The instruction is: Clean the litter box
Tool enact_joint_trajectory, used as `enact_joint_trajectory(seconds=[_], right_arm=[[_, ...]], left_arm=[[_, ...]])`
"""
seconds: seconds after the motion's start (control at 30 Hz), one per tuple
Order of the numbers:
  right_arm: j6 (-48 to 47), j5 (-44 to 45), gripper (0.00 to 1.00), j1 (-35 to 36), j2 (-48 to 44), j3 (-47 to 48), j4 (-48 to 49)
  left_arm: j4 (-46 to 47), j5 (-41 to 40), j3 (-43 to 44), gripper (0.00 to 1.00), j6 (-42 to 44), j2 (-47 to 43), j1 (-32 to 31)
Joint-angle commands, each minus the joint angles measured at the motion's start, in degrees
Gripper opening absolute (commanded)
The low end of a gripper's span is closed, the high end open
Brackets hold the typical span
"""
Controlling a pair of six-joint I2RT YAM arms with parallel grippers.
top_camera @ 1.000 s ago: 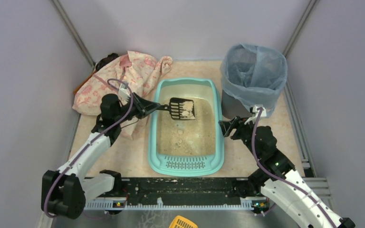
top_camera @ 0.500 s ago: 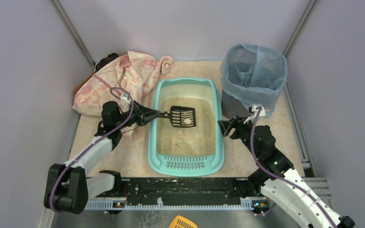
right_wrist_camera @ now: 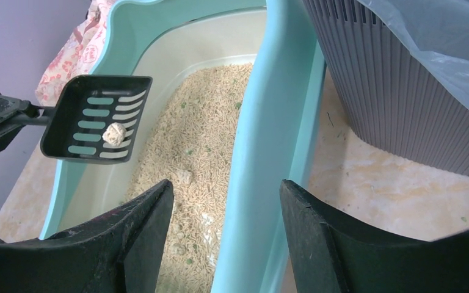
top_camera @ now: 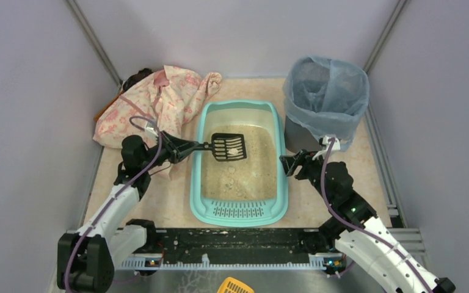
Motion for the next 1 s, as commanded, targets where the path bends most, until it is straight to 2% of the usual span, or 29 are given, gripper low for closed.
enact_joint_trajectory(seconds=[0.0, 0.1, 0.2, 0.3, 0.33, 0.4, 0.5, 0.67, 0.97], right_arm=[[0.5, 0.0, 0.65, -0.2, -0.4, -0.3, 3.2], [0.5, -0.2, 0.65, -0.2, 0.4, -0.2, 3.5], [0.6, -0.3, 0.65, -0.2, 0.5, -0.5, 4.0], [0.5, -0.1, 0.65, -0.2, 0.6, -0.1, 3.6], [0.5, -0.1, 0.65, -0.2, 0.3, -0.2, 3.4], [0.5, 0.0, 0.65, -0.2, -0.1, -0.5, 3.3], [0.2, 0.3, 0.65, -0.2, 0.1, -0.2, 3.1], [0.4, -0.2, 0.65, -0.2, -0.6, 0.2, 3.0], [-0.9, 2.3, 0.65, -0.2, -3.6, 1.7, -1.3]], left_arm=[[1.8, 0.1, -1.5, 0.0, -4.5, -1.7, -0.8], [0.1, -1.5, -0.4, 0.0, -3.6, -2.0, -0.6], [3.3, -1.7, -0.1, 0.0, -5.9, 0.1, -5.8], [3.5, -2.8, -2.3, 0.0, -7.1, -1.2, -3.6], [5.1, -3.1, -2.8, 0.0, -8.1, -1.4, -4.8], [6.8, -1.9, -1.4, 0.0, -8.9, 0.1, -8.4], [4.2, -3.0, 1.5, 0.0, -6.7, 1.0, -8.3], [-3.4, -4.9, 14.6, 0.0, -0.6, 6.9, -7.1], [-2.0, -4.9, 37.4, 0.0, -0.6, 24.4, -8.6]])
